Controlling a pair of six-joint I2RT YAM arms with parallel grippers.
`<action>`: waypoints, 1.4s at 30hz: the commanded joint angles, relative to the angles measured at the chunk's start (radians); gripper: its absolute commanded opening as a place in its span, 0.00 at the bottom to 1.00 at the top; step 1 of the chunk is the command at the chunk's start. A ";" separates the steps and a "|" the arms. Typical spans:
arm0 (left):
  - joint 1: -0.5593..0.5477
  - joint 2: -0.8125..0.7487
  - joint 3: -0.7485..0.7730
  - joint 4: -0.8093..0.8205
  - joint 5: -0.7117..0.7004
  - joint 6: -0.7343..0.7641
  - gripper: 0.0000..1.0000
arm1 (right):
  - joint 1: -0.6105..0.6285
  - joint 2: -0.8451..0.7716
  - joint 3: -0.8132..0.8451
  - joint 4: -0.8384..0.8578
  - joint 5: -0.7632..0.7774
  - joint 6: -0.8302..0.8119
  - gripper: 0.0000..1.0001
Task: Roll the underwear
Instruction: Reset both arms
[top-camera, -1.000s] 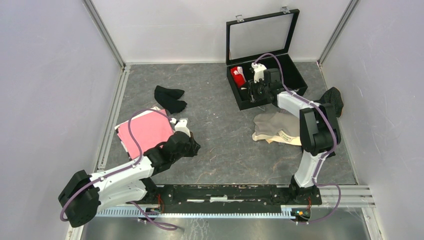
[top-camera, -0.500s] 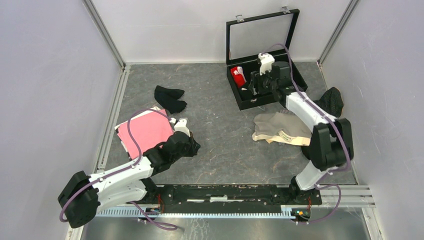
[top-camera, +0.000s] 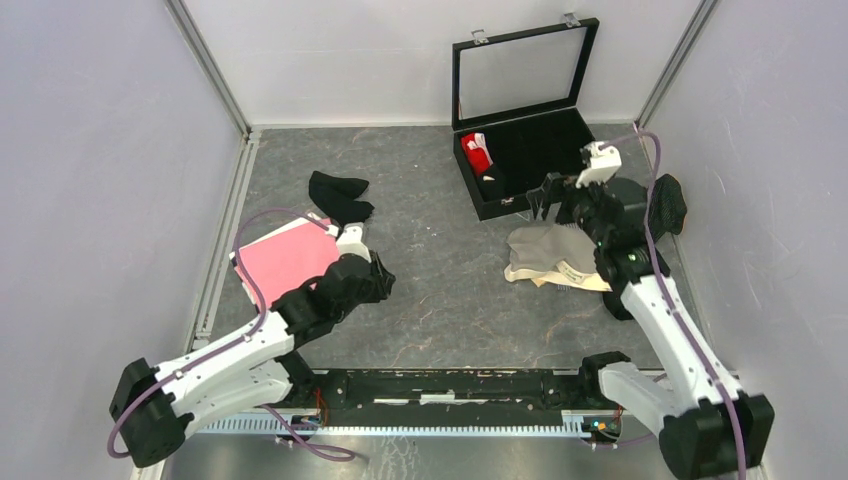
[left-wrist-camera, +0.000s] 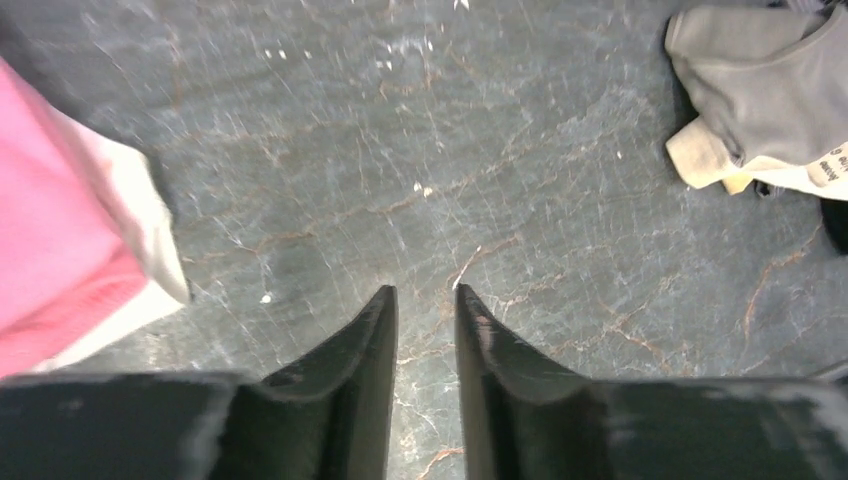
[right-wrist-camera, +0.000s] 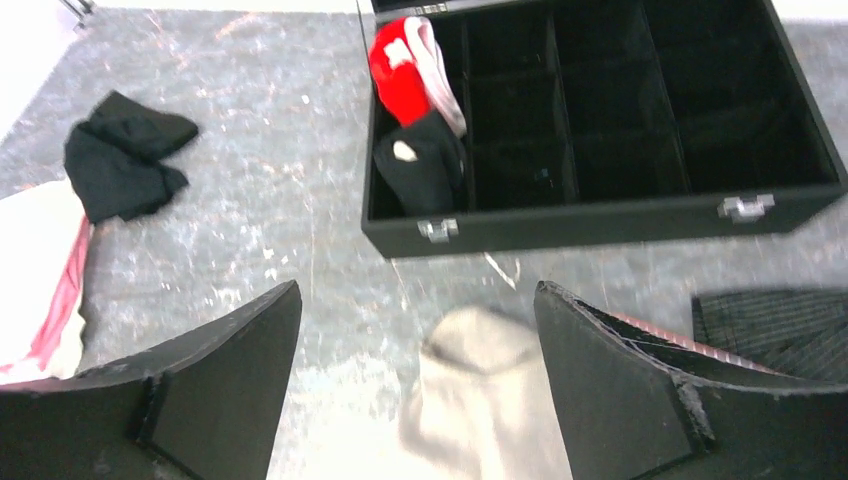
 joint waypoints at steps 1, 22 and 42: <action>0.004 -0.078 0.076 -0.126 -0.124 0.023 0.43 | 0.000 -0.177 -0.112 -0.116 0.066 0.017 0.93; 0.004 -0.222 0.305 -0.522 -0.359 0.047 1.00 | 0.000 -0.549 -0.265 -0.385 0.152 -0.137 0.98; 0.004 -0.260 0.307 -0.504 -0.357 0.110 1.00 | 0.002 -0.646 -0.316 -0.374 0.181 -0.120 0.98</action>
